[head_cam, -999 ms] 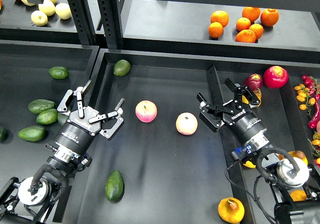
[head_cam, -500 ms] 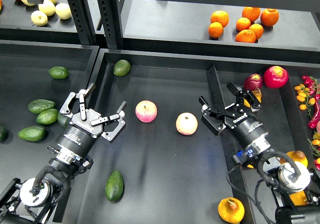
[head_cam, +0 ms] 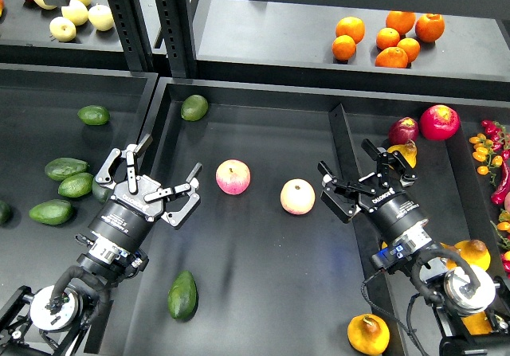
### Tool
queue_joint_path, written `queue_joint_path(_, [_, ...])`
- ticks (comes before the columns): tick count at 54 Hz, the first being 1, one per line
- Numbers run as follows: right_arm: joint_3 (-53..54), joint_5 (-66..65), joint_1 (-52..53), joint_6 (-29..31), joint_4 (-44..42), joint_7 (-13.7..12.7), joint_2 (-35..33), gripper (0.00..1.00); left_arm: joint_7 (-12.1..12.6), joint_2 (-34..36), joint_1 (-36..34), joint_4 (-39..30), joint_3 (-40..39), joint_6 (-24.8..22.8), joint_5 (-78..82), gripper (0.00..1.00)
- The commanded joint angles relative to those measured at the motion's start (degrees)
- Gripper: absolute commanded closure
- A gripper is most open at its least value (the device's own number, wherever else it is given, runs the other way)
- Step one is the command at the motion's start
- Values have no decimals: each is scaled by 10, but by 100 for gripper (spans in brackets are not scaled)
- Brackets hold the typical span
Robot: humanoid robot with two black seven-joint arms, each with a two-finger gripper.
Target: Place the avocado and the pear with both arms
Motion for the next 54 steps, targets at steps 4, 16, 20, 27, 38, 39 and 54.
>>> queue_joint_path(4, [0,-1,2,-7,-1,1,0,0,9,0,-28,9,13,0,1,0])
queue_joint_path(16, [3,-2,18,-11,-4,1,0,0,115,124,-91,17,60,0,1,0])
queue_joint_path(20, [4,-2,25,-14,-4,1,0,0,124,156,-115,21,78,0,1,0])
queue_joint_path(27, [7,-3,40,-34,-4,1,0,0,124,198,-150,21,118,0,1,0])
queue_joint_path(38, [9,-5,64,-52,-5,1,0,0,124,286,-223,21,220,0,-1,0])
queue_joint_path(39, [9,-5,67,-52,-7,1,0,0,124,293,-230,21,229,0,-1,0])
queue_joint_path(54, [10,-9,106,-53,-39,1,0,0,124,388,-378,18,408,0,3,0])
